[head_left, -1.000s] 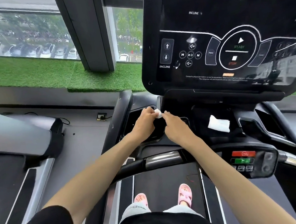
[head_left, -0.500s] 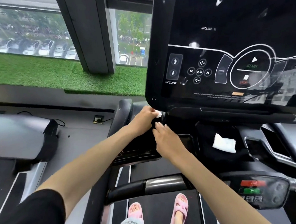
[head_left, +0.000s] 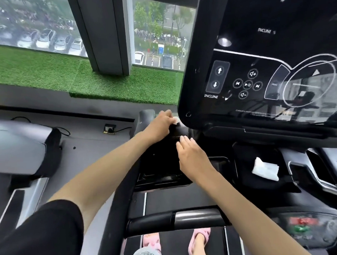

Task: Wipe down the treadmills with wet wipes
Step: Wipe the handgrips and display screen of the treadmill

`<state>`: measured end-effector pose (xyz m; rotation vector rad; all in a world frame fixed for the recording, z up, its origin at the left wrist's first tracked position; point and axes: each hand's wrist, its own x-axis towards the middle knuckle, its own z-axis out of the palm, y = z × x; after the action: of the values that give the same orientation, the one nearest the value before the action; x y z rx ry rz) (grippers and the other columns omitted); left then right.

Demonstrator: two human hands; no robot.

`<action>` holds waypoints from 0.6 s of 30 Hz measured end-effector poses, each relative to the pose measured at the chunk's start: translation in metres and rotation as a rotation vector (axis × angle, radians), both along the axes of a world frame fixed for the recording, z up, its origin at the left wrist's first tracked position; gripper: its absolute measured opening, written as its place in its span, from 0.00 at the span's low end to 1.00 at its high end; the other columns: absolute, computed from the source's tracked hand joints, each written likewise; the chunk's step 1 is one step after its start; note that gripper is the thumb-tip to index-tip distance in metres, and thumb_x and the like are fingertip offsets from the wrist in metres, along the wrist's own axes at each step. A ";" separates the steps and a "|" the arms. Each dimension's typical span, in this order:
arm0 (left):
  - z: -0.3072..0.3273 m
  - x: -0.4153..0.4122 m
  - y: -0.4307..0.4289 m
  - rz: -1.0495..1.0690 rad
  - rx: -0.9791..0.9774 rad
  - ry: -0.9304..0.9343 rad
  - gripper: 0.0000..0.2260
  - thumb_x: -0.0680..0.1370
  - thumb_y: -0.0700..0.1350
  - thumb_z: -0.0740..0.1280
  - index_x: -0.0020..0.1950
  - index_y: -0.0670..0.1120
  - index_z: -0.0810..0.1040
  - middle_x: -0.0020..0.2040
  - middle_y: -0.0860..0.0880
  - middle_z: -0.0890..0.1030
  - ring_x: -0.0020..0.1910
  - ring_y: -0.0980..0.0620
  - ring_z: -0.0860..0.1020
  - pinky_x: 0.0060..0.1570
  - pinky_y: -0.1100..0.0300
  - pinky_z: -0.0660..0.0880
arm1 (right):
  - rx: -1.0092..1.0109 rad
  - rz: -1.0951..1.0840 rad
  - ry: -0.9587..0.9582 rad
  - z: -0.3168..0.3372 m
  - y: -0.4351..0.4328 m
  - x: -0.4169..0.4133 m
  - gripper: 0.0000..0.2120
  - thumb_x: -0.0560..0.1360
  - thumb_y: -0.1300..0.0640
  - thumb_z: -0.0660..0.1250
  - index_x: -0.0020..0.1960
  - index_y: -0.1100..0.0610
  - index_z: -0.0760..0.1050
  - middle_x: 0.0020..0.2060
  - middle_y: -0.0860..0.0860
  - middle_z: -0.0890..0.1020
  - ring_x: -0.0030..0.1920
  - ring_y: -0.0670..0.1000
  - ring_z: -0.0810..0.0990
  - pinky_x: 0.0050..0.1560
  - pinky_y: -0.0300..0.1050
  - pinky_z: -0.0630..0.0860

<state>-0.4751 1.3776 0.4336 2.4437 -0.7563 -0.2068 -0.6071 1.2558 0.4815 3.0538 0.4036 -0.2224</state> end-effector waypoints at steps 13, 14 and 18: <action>0.014 -0.027 0.006 0.175 0.133 -0.014 0.19 0.73 0.29 0.58 0.61 0.42 0.75 0.58 0.41 0.70 0.58 0.41 0.68 0.51 0.47 0.75 | 0.041 -0.042 0.041 0.002 0.008 0.002 0.28 0.77 0.65 0.55 0.76 0.66 0.55 0.76 0.62 0.57 0.77 0.58 0.54 0.76 0.49 0.46; 0.018 -0.035 0.002 0.205 0.156 -0.015 0.20 0.73 0.29 0.58 0.61 0.42 0.75 0.58 0.41 0.70 0.58 0.41 0.68 0.50 0.49 0.75 | 0.041 -0.041 0.058 0.002 0.007 0.003 0.28 0.77 0.65 0.55 0.76 0.65 0.54 0.76 0.61 0.56 0.77 0.57 0.53 0.76 0.48 0.45; 0.016 -0.087 0.000 0.223 0.189 -0.112 0.19 0.73 0.30 0.58 0.63 0.41 0.69 0.58 0.43 0.69 0.57 0.44 0.68 0.42 0.58 0.70 | 0.083 -0.065 0.093 0.001 0.004 0.003 0.29 0.78 0.63 0.56 0.77 0.64 0.53 0.77 0.60 0.55 0.78 0.55 0.51 0.76 0.46 0.43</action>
<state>-0.5621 1.3772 0.4498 2.7148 -0.5238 -0.0573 -0.6044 1.2596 0.4829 3.1502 0.3271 -0.3602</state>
